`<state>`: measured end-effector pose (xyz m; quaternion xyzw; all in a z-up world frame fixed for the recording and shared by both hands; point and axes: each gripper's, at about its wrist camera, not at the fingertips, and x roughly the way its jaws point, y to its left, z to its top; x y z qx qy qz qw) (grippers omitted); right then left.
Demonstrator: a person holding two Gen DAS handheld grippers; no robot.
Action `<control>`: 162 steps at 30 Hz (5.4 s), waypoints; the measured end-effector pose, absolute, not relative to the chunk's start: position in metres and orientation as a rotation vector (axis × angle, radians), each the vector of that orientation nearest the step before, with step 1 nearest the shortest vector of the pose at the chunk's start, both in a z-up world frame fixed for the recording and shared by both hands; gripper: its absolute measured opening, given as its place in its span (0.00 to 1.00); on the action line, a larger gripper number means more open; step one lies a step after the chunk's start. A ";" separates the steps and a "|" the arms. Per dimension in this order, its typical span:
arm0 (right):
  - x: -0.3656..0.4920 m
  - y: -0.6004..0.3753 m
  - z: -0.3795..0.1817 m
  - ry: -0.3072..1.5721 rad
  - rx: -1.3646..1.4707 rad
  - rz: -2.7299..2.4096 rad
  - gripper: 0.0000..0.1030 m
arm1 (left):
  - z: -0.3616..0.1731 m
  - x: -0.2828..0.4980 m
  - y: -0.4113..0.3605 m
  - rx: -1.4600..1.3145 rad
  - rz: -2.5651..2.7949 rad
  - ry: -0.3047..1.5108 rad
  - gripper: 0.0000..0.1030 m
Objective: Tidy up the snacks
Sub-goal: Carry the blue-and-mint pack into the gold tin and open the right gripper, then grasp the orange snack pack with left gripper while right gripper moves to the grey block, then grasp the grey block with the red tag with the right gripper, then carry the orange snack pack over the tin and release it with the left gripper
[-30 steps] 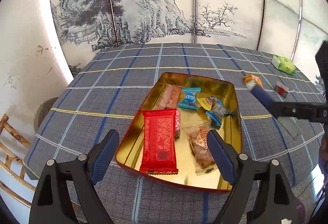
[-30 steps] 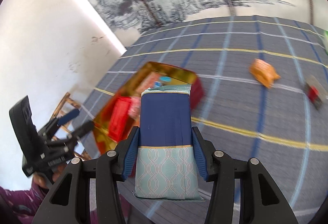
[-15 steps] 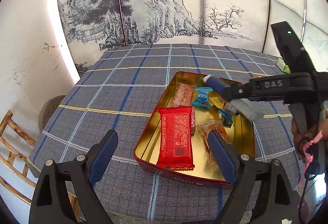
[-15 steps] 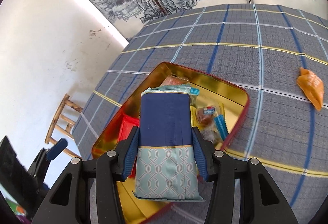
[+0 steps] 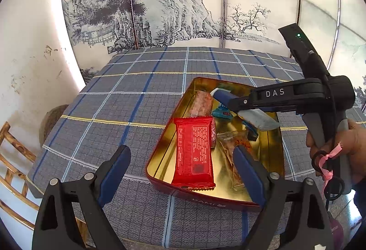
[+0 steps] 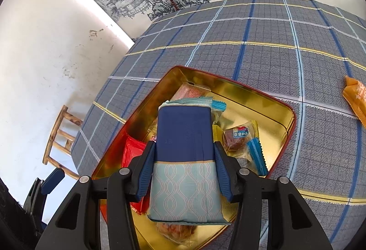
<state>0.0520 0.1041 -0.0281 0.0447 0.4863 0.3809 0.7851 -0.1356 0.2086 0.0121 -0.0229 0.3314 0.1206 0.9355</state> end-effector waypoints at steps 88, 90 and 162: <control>0.119 -0.217 -0.048 0.768 -0.030 0.550 0.78 | 0.008 0.072 -0.007 0.002 -0.229 0.954 0.23; 0.135 -0.207 -0.050 0.775 -0.074 0.572 0.78 | 0.015 0.053 -0.005 0.009 -0.233 0.924 0.23; 0.080 -0.169 -0.064 0.815 0.089 0.490 0.37 | -0.020 -0.096 0.174 -0.169 0.084 0.933 0.24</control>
